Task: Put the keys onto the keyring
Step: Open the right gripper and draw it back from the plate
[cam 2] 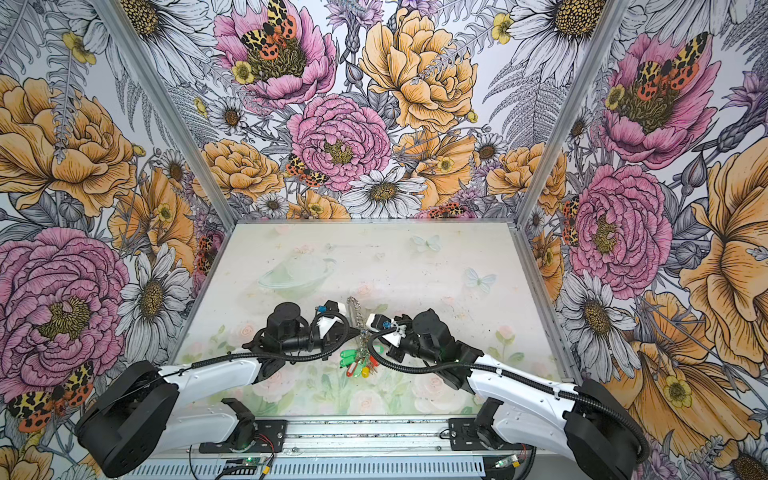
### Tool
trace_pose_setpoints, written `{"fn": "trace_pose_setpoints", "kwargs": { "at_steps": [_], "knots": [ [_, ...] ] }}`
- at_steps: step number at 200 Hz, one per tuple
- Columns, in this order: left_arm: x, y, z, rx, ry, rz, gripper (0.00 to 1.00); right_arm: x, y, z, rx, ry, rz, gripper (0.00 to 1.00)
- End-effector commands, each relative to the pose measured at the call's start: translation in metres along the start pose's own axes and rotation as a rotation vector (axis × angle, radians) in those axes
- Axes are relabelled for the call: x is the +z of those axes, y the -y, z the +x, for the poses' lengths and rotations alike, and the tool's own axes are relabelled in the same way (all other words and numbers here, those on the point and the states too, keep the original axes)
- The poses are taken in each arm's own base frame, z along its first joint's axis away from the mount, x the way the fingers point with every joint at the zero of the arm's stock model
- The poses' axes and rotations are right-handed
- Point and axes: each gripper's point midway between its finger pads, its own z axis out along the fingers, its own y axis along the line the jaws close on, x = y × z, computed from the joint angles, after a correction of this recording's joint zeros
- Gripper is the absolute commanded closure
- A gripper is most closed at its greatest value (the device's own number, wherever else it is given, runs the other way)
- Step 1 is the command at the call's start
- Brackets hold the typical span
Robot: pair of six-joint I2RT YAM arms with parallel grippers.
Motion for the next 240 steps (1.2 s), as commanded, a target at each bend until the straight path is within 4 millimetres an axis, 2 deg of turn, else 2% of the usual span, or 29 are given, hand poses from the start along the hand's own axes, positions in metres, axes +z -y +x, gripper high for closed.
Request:
{"fn": "trace_pose_setpoints", "kwargs": {
  "at_steps": [1,41,110,139,163,217,240],
  "knots": [
    [-0.002,0.012,-0.016,0.115,0.067,0.036,1.0,0.003,-0.007,-0.006,0.072,0.0,-0.079,0.82],
    [-0.001,0.017,-0.013,0.155,0.063,0.046,1.0,0.005,-0.002,-0.004,0.118,-0.022,-0.094,0.84],
    [0.001,0.021,-0.011,0.169,0.057,0.058,1.0,0.012,-0.007,0.002,0.143,-0.046,-0.133,0.9],
    [0.001,0.019,-0.01,0.169,0.053,0.049,1.0,0.007,-0.002,0.0,0.137,-0.038,-0.094,0.81],
    [0.0,0.018,-0.011,0.174,0.054,0.039,1.0,-0.001,-0.002,-0.003,0.141,-0.024,-0.081,0.8],
    [0.0,0.018,-0.01,0.175,0.054,0.04,1.0,0.001,-0.022,0.003,0.183,-0.05,-0.197,0.9],
    [0.0,0.019,-0.01,0.175,0.054,0.041,1.0,0.004,-0.022,0.006,0.191,-0.071,-0.208,0.93]
  ]
}}
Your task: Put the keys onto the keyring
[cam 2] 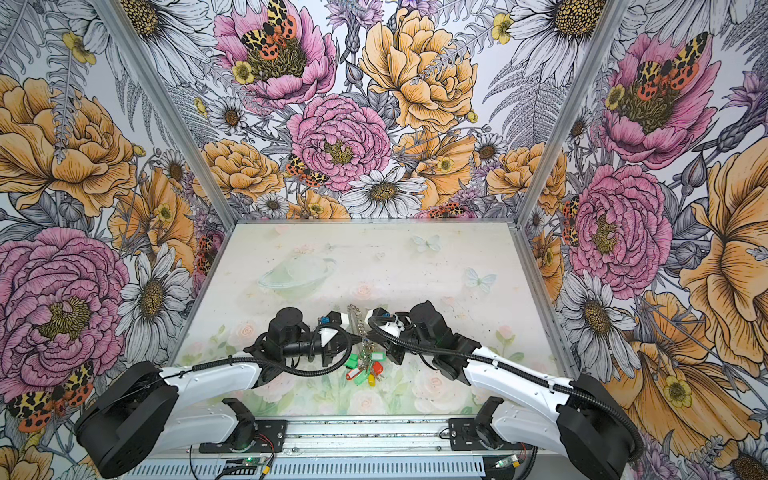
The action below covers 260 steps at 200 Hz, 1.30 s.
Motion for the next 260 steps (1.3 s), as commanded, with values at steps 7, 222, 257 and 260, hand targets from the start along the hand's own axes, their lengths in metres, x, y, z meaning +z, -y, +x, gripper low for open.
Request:
{"fn": "trace_pose_setpoints", "kwargs": {
  "at_steps": [7,222,257,260],
  "knots": [
    [-0.002,0.002,-0.019,0.067,0.063,0.001,1.0,0.003,-0.005,-0.001,0.017,-0.017,-0.043,0.93],
    [0.004,0.018,-0.013,0.095,0.046,0.083,1.0,0.011,-0.005,-0.003,0.005,-0.026,-0.065,0.95],
    [0.005,0.014,-0.012,0.094,0.039,0.055,0.98,0.011,-0.003,-0.004,-0.023,-0.055,-0.042,1.0],
    [0.004,0.013,-0.012,0.094,0.038,0.052,0.97,0.011,-0.003,-0.003,-0.024,-0.061,-0.036,1.0]
  ]
}}
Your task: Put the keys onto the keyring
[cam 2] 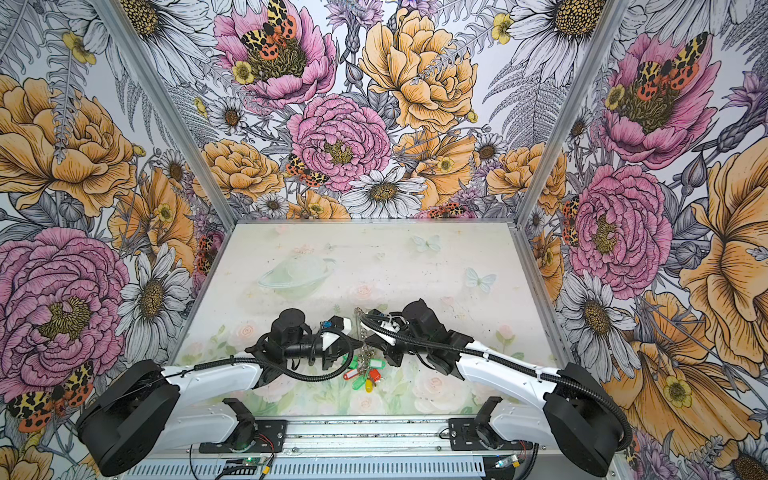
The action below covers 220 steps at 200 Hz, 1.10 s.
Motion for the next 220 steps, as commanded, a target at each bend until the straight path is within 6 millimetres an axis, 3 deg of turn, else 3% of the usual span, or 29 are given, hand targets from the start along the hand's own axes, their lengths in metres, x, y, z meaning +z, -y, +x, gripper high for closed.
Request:
{"fn": "trace_pose_setpoints", "kwargs": {
  "at_steps": [1,20,57,94,139,202,220],
  "knots": [
    [0.001,0.001,-0.018,0.066,0.058,0.003,0.97,0.0,0.002,-0.015,-0.053,0.01,0.023,1.0],
    [0.001,-0.001,-0.017,0.065,0.05,-0.018,0.84,-0.002,0.008,-0.015,-0.057,-0.028,0.067,1.0],
    [-0.004,-0.006,-0.018,0.078,0.033,-0.07,0.73,-0.007,0.016,-0.015,-0.078,-0.082,0.134,1.0],
    [-0.003,-0.005,-0.019,0.088,0.03,-0.071,0.8,-0.006,0.012,-0.022,-0.1,-0.094,0.128,1.0],
    [0.0,-0.005,-0.017,0.083,0.018,-0.071,0.8,-0.002,0.007,-0.03,-0.11,-0.083,0.099,1.0],
    [0.003,-0.009,-0.02,0.054,0.016,-0.081,1.0,-0.002,0.009,-0.029,-0.112,-0.082,0.11,1.0],
    [0.003,-0.009,-0.023,0.045,0.036,-0.083,1.0,-0.008,0.012,-0.029,-0.105,-0.045,0.124,0.93]
  ]
}}
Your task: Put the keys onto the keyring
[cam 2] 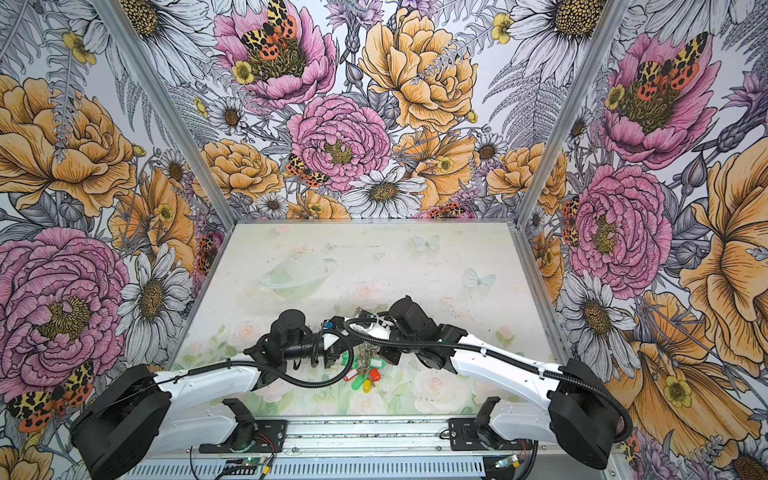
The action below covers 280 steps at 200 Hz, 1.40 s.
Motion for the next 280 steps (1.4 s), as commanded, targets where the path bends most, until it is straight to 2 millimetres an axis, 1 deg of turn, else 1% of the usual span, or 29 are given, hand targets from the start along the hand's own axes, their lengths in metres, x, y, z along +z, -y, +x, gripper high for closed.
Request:
{"fn": "trace_pose_setpoints", "kwargs": {
  "at_steps": [1,11,21,50,73,115,141,170,196,197,200,210,248,280],
  "knots": [
    [0.003,-0.004,-0.013,-0.007,0.036,-0.012,1.0,-0.013,0.008,-0.029,-0.03,0.127,0.036,0.92],
    [0.002,-0.003,-0.016,-0.008,0.055,-0.01,1.0,-0.016,0.011,-0.028,-0.018,0.152,0.045,0.87],
    [0.002,-0.002,-0.016,-0.011,0.064,-0.006,1.0,-0.017,0.012,-0.026,-0.007,0.17,0.048,0.85],
    [0.0,-0.001,-0.021,-0.014,0.096,-0.003,1.0,-0.016,0.008,-0.022,0.012,0.189,0.027,0.82],
    [-0.001,-0.001,-0.024,-0.016,0.116,-0.003,1.0,-0.013,0.008,-0.016,0.02,0.179,0.027,0.82],
    [-0.002,0.001,-0.028,-0.017,0.158,0.013,1.0,-0.009,0.006,-0.015,0.031,0.183,0.007,0.89],
    [-0.002,0.003,-0.029,-0.014,0.167,0.024,1.0,-0.009,0.005,-0.015,0.032,0.185,0.002,0.9],
    [-0.005,0.002,-0.027,0.002,0.159,0.014,1.0,-0.018,0.01,-0.015,0.053,0.206,0.021,0.87],
    [-0.009,0.0,-0.025,0.01,0.15,-0.002,1.0,-0.026,0.002,-0.023,0.05,0.257,-0.015,0.85],
    [-0.009,0.0,-0.025,0.011,0.15,-0.003,1.0,-0.027,0.006,-0.022,0.056,0.259,-0.005,0.85],
    [-0.009,-0.001,-0.025,0.011,0.15,-0.005,1.0,-0.029,0.009,-0.022,0.063,0.264,0.003,0.85],
    [-0.011,-0.002,-0.025,0.011,0.151,-0.011,1.0,-0.031,0.008,-0.023,0.059,0.284,-0.003,0.85],
    [-0.011,-0.002,-0.025,0.011,0.149,-0.007,1.0,-0.033,-0.005,-0.026,0.052,0.318,-0.069,0.94],
    [-0.01,0.002,-0.025,0.013,0.153,0.018,1.0,-0.024,-0.001,-0.02,0.057,0.282,-0.065,0.97]
  ]
}}
